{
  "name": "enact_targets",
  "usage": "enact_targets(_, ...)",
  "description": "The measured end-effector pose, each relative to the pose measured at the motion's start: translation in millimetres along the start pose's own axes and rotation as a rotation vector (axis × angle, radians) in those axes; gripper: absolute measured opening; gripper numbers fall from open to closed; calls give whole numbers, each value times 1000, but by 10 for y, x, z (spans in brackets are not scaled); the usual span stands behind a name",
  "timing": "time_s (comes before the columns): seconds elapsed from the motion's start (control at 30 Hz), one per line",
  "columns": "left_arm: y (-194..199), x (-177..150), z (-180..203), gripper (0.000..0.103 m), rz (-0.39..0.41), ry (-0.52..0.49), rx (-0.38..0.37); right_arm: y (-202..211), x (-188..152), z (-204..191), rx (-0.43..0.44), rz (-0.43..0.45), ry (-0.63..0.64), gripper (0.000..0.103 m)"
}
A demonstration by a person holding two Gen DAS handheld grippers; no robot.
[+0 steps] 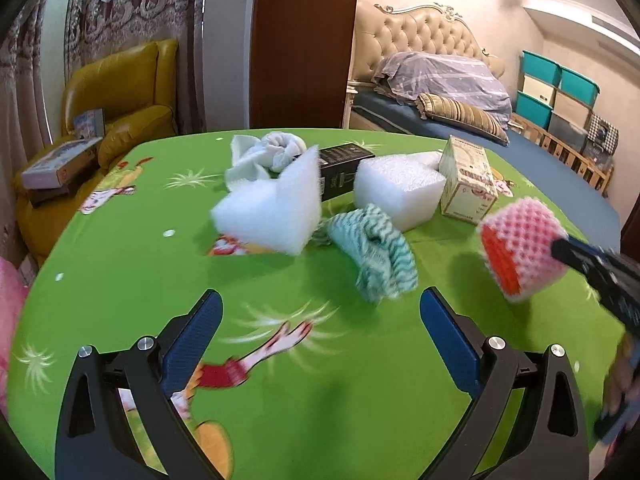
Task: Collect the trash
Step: 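Grasp the green-white cloth with the left tool while the right tool grasps the pink foam net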
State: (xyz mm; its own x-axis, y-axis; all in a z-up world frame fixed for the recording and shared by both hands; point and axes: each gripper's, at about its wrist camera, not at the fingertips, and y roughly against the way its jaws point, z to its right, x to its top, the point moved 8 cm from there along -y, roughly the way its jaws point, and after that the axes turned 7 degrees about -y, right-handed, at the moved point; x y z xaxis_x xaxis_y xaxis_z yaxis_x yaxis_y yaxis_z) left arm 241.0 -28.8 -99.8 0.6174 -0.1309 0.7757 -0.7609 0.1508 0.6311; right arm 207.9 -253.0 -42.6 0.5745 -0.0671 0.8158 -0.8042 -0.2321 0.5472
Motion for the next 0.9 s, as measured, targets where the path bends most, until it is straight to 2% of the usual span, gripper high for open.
enact_targets(0.17,-201,155,175,81,-12,-11,-6,123,-25,43,-6,20,-13,15)
enact_targets(0.3,-422,216,249,73,-64,-13,13,187,-32,55,-6,33,-18,15)
enact_targets(0.47,-603,326,317,71,-83,-46,59,257,-19,79,-6,42,-38,15)
enact_targets(0.57,-700,338,350,58,-114,-64,66,308,-19,88,-4,47,-44,15)
enact_targets(0.63,-669,313,375,43,-115,-90,68,324,-33,84,-5,48,-42,15)
enact_targets(0.7,-582,293,397,38,-97,-108,54,330,-55,84,-3,47,-44,15)
enact_targets(0.77,-401,229,406,37,-67,-109,24,317,-82,63,-3,43,-44,15)
enact_targets(0.9,-80,104,395,37,-1,-137,12,277,-136,0,5,34,-49,15)
